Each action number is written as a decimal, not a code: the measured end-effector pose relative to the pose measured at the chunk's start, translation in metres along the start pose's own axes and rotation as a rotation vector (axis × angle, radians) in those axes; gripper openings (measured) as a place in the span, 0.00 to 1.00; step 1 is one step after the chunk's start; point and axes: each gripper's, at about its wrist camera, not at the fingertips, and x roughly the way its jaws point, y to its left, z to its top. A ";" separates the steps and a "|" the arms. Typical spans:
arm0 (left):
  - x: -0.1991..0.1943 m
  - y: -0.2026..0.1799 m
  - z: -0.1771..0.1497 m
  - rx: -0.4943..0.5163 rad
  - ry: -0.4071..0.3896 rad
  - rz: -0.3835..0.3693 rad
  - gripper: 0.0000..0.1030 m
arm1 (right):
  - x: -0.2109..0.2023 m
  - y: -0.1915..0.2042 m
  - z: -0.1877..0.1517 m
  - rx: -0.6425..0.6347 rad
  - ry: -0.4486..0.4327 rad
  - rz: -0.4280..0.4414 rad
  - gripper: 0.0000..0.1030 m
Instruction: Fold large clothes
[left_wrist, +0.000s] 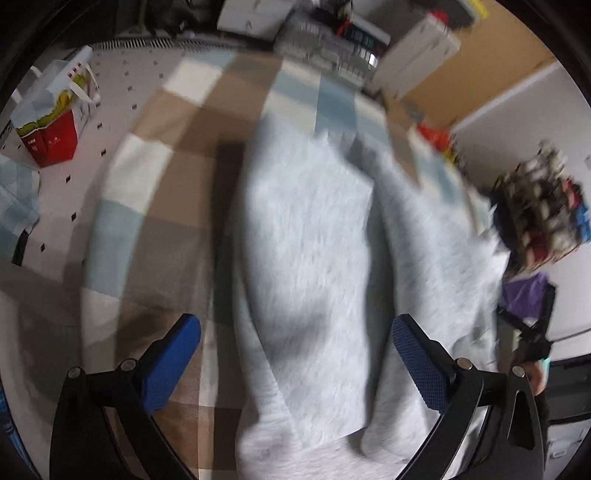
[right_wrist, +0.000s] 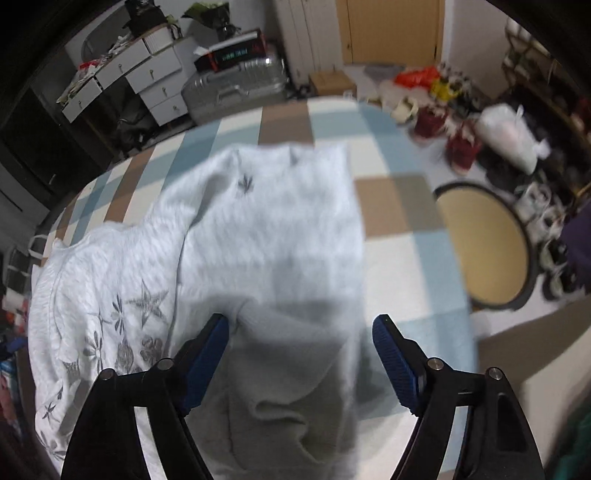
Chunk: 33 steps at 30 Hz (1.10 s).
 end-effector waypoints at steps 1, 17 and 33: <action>0.011 -0.006 0.003 0.032 0.038 0.031 0.92 | 0.001 0.007 -0.005 -0.040 0.015 -0.023 0.62; 0.075 -0.043 0.074 0.194 0.096 0.200 0.42 | -0.003 0.036 -0.002 -0.245 -0.106 -0.146 0.20; 0.026 -0.081 0.031 0.273 -0.012 0.240 0.47 | -0.075 0.038 -0.059 -0.316 -0.098 -0.069 0.46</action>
